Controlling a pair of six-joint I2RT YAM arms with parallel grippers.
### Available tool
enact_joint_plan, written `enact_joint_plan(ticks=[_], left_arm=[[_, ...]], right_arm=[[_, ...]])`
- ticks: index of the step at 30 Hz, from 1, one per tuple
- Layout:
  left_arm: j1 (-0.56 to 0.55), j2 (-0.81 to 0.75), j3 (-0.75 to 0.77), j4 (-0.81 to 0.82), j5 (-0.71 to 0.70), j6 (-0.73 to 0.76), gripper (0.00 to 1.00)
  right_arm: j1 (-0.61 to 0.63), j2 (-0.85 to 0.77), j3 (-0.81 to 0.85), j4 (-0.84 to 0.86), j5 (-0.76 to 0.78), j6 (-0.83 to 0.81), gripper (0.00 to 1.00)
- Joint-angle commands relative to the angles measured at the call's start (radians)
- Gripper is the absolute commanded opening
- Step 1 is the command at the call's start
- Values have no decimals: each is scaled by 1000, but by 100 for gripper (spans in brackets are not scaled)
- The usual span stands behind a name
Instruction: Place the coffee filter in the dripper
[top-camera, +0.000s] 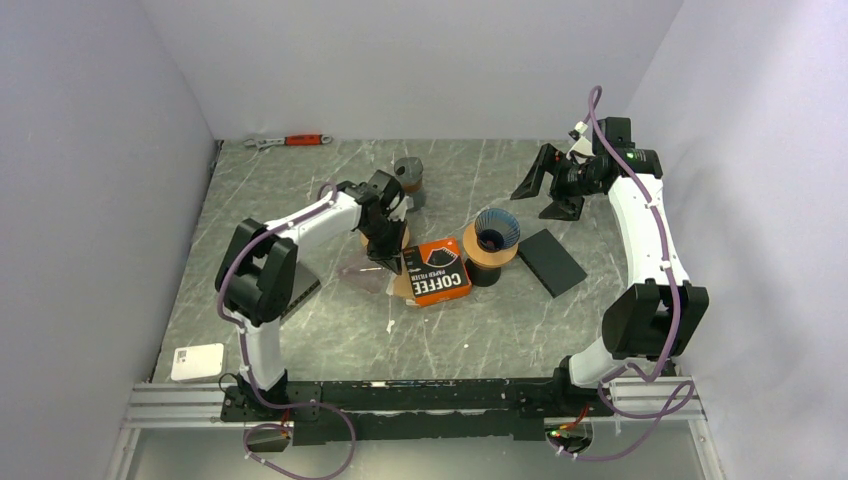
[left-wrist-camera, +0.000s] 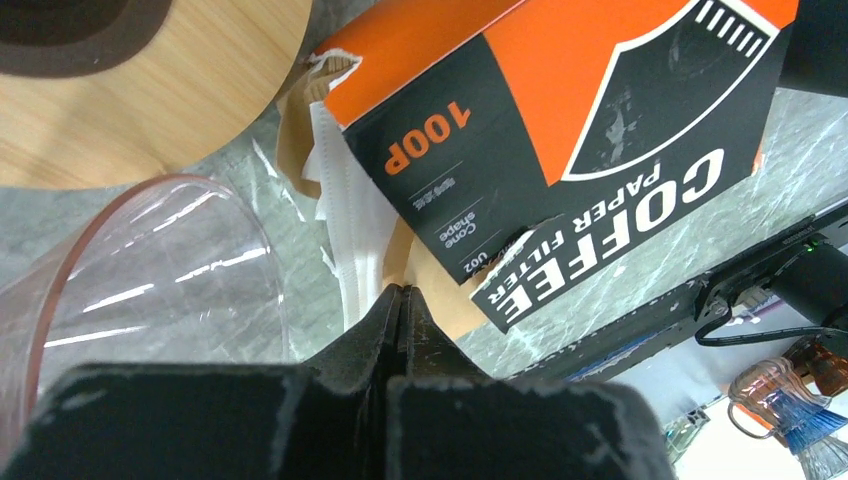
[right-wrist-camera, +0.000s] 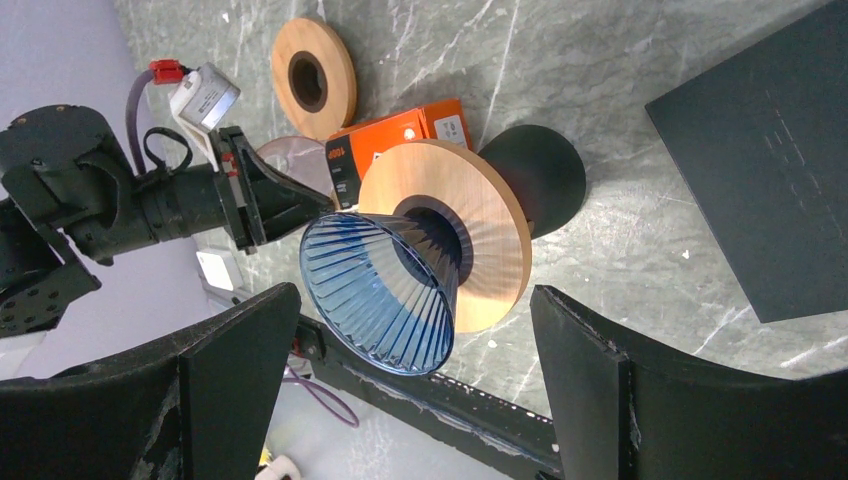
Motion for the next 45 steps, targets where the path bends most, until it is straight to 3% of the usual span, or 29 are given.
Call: enact_joint_plan(ticks=[1, 22, 33, 45], left_arm=[[-2, -72, 1, -54, -56, 6, 0], [-4, -187, 55, -241, -256, -19, 0], [-4, -297, 149, -301, -315, 77, 0], [-3, -288, 331, -222, -251, 117, 0]], right_arm=[[-4, 4, 41, -1, -8, -10, 91], [-4, 4, 43, -2, 0, -10, 91], [-4, -7, 56, 6, 22, 0, 91], [-4, -8, 113, -8, 47, 2, 91]])
